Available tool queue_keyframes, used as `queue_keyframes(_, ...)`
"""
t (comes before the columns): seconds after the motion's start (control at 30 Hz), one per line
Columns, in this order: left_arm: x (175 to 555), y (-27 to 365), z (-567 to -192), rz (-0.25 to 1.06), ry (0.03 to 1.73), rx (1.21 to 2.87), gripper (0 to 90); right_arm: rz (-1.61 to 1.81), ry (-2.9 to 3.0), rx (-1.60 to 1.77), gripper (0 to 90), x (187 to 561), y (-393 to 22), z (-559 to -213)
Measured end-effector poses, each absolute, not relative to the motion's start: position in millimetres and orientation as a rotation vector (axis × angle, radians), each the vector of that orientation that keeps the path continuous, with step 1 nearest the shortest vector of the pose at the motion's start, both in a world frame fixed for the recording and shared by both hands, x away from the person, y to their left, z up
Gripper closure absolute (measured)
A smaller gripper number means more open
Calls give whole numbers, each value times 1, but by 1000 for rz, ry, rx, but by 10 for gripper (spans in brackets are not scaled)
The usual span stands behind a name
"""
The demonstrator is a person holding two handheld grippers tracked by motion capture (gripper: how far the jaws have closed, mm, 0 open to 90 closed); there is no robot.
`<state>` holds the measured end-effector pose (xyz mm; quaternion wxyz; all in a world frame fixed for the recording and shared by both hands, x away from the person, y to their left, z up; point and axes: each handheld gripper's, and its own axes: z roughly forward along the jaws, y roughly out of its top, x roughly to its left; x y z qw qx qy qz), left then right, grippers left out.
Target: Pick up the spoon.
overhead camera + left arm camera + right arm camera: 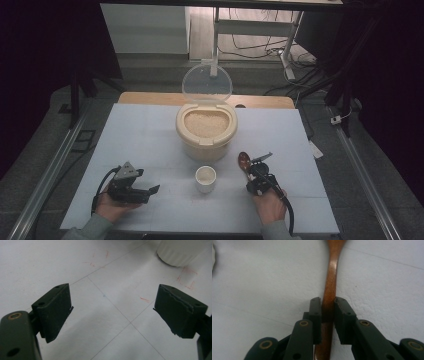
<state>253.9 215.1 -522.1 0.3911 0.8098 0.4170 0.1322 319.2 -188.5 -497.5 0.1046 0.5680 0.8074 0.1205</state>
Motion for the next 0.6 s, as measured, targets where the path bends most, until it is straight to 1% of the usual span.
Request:
queue_keyframes(0.17,254,216,-522,338,1060,2056,140,326,2407,1659,787,322,-188,-496)
queue_keyframes(0.37,254,216,-523,339,1061,2059,141,382,2419,1633,789,321,-193,-495)
queue_keyframes(0.6,254,217,-524,348,1063,2055,141,568,2452,1629,790,316,-214,-479)
